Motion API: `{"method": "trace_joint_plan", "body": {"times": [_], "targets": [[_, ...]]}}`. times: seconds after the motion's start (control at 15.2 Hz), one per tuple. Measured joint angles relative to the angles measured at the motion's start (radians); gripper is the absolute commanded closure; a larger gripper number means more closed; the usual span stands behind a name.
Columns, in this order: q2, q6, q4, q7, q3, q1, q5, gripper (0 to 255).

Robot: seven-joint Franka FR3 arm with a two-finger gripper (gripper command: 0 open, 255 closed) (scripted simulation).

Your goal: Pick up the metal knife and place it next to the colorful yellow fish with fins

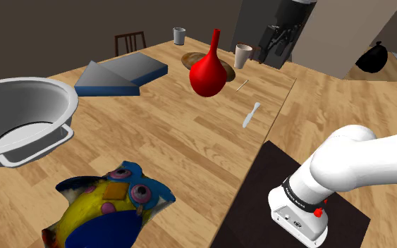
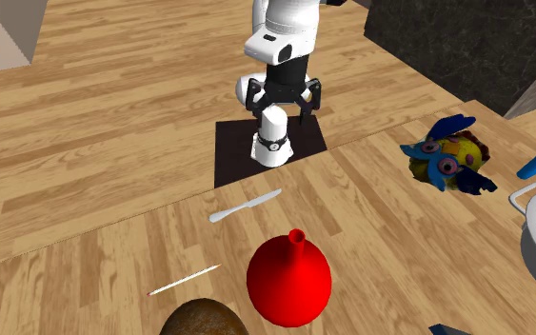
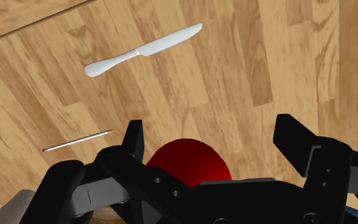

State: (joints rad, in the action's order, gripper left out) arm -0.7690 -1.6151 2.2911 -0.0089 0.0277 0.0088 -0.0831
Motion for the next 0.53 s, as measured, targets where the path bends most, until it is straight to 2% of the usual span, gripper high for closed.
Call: {"method": "trace_joint_plan", "body": {"times": [0.2,0.53], "targets": [[0.01,-0.03,0.032,0.056,-0.008,-0.024,0.001,0],[0.085,-0.152,0.124,0.293,-0.043,-0.115,0.01,0]]}}
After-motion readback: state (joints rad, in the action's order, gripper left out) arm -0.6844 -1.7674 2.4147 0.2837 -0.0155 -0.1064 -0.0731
